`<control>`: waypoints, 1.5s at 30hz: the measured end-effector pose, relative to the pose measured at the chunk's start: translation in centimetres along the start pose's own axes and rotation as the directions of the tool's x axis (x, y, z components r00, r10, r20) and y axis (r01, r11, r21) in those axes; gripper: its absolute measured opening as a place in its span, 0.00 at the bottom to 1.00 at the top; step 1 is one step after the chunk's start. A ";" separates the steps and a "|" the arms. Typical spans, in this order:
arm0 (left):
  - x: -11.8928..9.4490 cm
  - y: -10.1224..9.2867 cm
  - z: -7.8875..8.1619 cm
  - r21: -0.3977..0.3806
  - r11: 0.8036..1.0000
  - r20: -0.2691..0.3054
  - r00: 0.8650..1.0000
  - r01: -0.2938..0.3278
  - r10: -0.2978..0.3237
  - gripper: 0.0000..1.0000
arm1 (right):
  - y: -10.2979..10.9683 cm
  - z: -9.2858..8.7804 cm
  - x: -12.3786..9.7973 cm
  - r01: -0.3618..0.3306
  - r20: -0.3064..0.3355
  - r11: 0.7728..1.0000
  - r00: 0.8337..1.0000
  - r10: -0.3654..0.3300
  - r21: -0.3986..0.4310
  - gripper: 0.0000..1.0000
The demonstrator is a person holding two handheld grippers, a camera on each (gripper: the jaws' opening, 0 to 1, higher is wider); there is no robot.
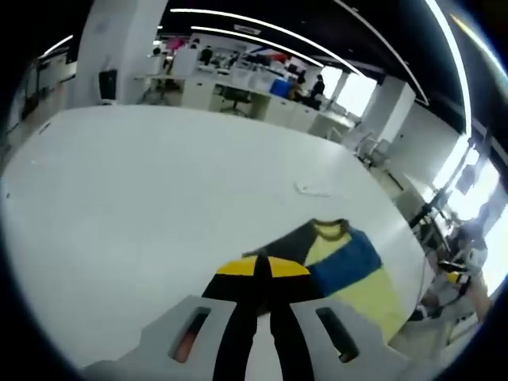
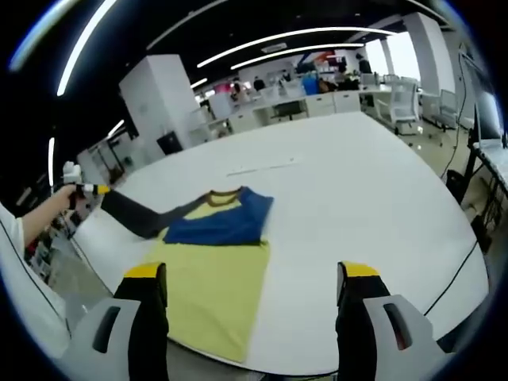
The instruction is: Fold the garment on the visible template until the final outline fits inside the template.
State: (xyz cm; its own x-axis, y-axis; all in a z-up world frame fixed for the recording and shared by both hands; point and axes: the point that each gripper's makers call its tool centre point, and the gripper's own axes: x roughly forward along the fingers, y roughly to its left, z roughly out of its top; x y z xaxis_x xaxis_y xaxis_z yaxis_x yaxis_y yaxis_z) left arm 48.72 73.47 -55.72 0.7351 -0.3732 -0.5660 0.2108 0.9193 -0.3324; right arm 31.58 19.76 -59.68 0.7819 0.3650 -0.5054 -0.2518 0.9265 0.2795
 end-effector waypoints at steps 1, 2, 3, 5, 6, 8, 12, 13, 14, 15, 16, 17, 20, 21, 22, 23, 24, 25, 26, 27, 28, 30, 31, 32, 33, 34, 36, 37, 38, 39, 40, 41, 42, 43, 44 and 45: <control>0.0 -0.6 0.3 -0.013 1.000 0.009 1.000 0.012 -0.012 0.00 | 0.0 0.0 -0.2 0.001 0.003 1.000 1.000 -0.001 0.000 0.88; 0.0 -1.0 0.5 -0.017 1.000 0.015 1.000 0.021 -0.020 0.00 | -0.1 0.0 -0.3 0.002 0.006 1.000 1.000 -0.002 0.000 0.88; -0.1 -1.4 0.7 -0.017 0.999 0.020 0.999 0.029 -0.028 0.00 | -0.2 0.0 -0.5 0.004 0.011 1.000 1.000 -0.004 0.001 0.88; -0.1 -2.4 1.0 -0.021 0.999 0.026 0.999 0.044 -0.044 0.00 | -0.3 0.0 -0.9 0.006 0.015 1.000 1.000 -0.006 0.003 0.88; 0.0 -2.9 1.1 -0.018 0.998 0.029 0.998 0.052 -0.051 0.00 | -0.3 0.0 -1.0 0.006 0.017 1.000 1.000 -0.006 0.003 0.88; 0.0 -4.0 1.3 0.006 0.998 0.029 0.998 0.060 -0.060 0.00 | -0.3 -0.1 -1.4 0.007 0.024 1.000 1.000 -0.007 0.003 0.88; 0.0 -5.7 1.9 0.016 0.996 0.043 0.996 0.082 -0.083 0.00 | -0.2 -0.3 -2.0 0.007 0.030 1.000 1.000 -0.007 0.000 0.88; 0.0 -6.1 2.1 0.019 0.996 0.046 0.995 0.087 -0.088 0.00 | -0.2 -0.3 -2.1 0.006 0.030 1.000 1.000 -0.006 0.000 0.88; 0.1 -6.4 2.2 0.020 0.996 0.049 0.995 0.091 -0.092 0.00 | -0.3 -0.4 -2.3 0.007 0.030 1.000 1.000 -0.007 0.000 0.87; 0.2 -6.8 2.3 0.020 0.995 0.052 0.994 0.097 -0.098 0.00 | -0.3 -0.5 -2.4 0.007 0.030 1.000 1.000 -0.007 0.000 0.87; 0.3 -7.4 2.5 0.018 0.994 0.056 0.993 0.107 -0.108 0.00 | -0.3 -0.5 -2.6 0.007 0.031 1.000 0.999 -0.007 -0.001 0.87; 0.4 -7.9 2.6 0.019 0.994 0.059 0.992 0.112 -0.113 0.00 | -0.4 -0.6 -2.7 0.007 0.032 1.000 0.999 -0.007 -0.001 0.87; 0.7 -9.7 2.7 0.032 0.991 0.063 0.989 0.130 -0.132 0.00 | -0.4 -0.5 -3.0 0.005 0.041 1.000 0.999 -0.005 -0.001 0.87; 0.8 -10.4 2.9 0.035 0.989 0.064 0.988 0.141 -0.143 0.00 | -0.3 -0.4 -3.1 0.002 0.044 1.000 0.999 -0.002 -0.002 0.88; 0.9 -10.9 2.9 0.036 0.988 0.066 0.986 0.148 -0.150 0.00 | -0.3 -0.4 -3.2 0.001 0.045 1.000 0.999 -0.001 -0.004 0.88; 1.0 -11.4 3.0 0.037 0.987 0.069 0.985 0.155 -0.157 0.00 | -0.2 -0.3 -3.3 -0.002 0.045 1.000 0.999 0.003 -0.009 0.88; 1.2 -12.1 3.2 0.041 0.986 0.073 0.983 0.164 -0.167 0.00 | -0.2 -0.3 -3.4 -0.004 0.044 1.000 0.999 0.005 -0.014 0.88; 1.3 -12.5 3.3 0.044 0.985 0.075 0.982 0.169 -0.172 0.00 | -0.2 -0.3 -3.5 -0.004 0.042 1.000 0.999 0.005 -0.020 0.88; 1.5 -13.2 3.4 0.050 0.983 0.077 0.980 0.178 -0.181 0.00 | -0.2 -0.3 -3.6 -0.003 0.042 1.000 0.999 0.004 -0.024 0.88; 1.6 -13.6 3.5 0.053 0.981 0.077 0.979 0.184 -0.188 0.00 | -0.3 -0.3 -3.7 -0.002 0.041 1.000 0.999 0.003 -0.027 0.88; 1.7 -14.3 3.6 0.057 0.980 0.077 0.978 0.192 -0.196 0.00 | -0.3 -0.3 -3.8 -0.002 0.041 1.000 0.999 0.003 -0.027 0.88; 2.0 -14.9 3.6 0.060 0.978 0.075 0.976 0.200 -0.204 0.00 | -0.4 -0.1 -4.0 -0.002 0.045 1.000 0.999 0.003 -0.027 0.88; 2.1 -15.3 3.6 0.062 0.977 0.074 0.975 0.206 -0.210 0.00 | -0.4 0.0 -4.0 -0.004 0.049 1.000 0.999 0.005 -0.027 0.88; 2.2 -15.8 3.6 0.065 0.975 0.072 0.974 0.212 -0.217 0.00 | -0.4 0.0 -4.1 -0.004 0.051 1.000 0.999 0.005 -0.028 0.88; 2.3 -16.3 3.6 0.067 0.974 0.070 0.972 0.218 -0.223 0.00 | -0.4 0.0 -4.1 -0.004 0.052 1.000 0.999 0.006 -0.029 0.88; 2.4 -16.7 3.5 0.071 0.972 0.068 0.971 0.224 -0.229 0.00 | -0.5 0.0 -4.2 -0.005 0.052 1.000 0.999 0.006 -0.030 0.88; 2.8 -17.8 3.4 0.081 0.967 0.058 0.968 0.241 -0.246 0.00 | -0.7 0.0 -4.4 -0.002 0.052 1.000 0.999 0.004 -0.028 0.88; 3.0 -18.2 3.3 0.083 0.965 0.053 0.966 0.248 -0.253 0.00 | -0.8 -0.1 -4.5 -0.002 0.053 1.000 0.999 0.003 -0.026 0.88; 3.2 -18.7 3.2 0.085 0.963 0.050 0.964 0.256 -0.261 0.00 | -0.9 -0.1 -4.6 0.000 0.053 1.000 0.999 0.002 -0.024 0.88; 3.6 -19.4 3.1 0.089 0.960 0.044 0.961 0.267 -0.272 0.00 | -1.0 -0.1 -4.8 0.001 0.055 1.000 0.999 0.000 -0.023 0.88; 3.8 -19.9 3.0 0.090 0.957 0.040 0.959 0.275 -0.279 0.00 | -1.2 -0.1 -4.9 0.004 0.055 1.000 0.998 -0.002 -0.022 0.88; 4.2 -20.7 2.8 0.092 0.953 0.034 0.956 0.288 -0.292 0.00 | -1.3 -0.2 -5.0 0.006 0.054 1.000 0.999 -0.005 -0.021 0.88; 4.4 -21.2 2.7 0.093 0.950 0.030 0.953 0.297 -0.300 0.00 | -1.4 -0.2 -5.2 0.009 0.055 1.000 0.998 -0.008 -0.021 0.88; 4.6 -21.7 2.6 0.093 0.948 0.026 0.951 0.304 -0.308 0.00 | -1.6 -0.2 -5.4 0.014 0.056 1.000 0.998 -0.012 -0.020 0.88; 5.0 -22.5 2.4 0.097 0.944 0.021 0.948 0.315 -0.319 0.00 | -1.8 -0.2 -5.5 0.017 0.057 1.000 0.998 -0.016 -0.017 0.88; 5.4 -23.0 2.2 0.101 0.941 0.015 0.946 0.322 -0.325 0.00 | -2.1 -0.2 -5.7 0.022 0.060 1.000 0.998 -0.021 -0.013 0.88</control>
State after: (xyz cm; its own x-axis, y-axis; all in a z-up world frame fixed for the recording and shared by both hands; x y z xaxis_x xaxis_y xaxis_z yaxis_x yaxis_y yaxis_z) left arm 49.29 50.58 -49.43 0.6363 -0.6499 -0.4156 0.5000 0.7577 -0.4193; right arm 27.56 15.77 -57.55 0.8196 0.3391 -0.4617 -0.2420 0.9355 0.2574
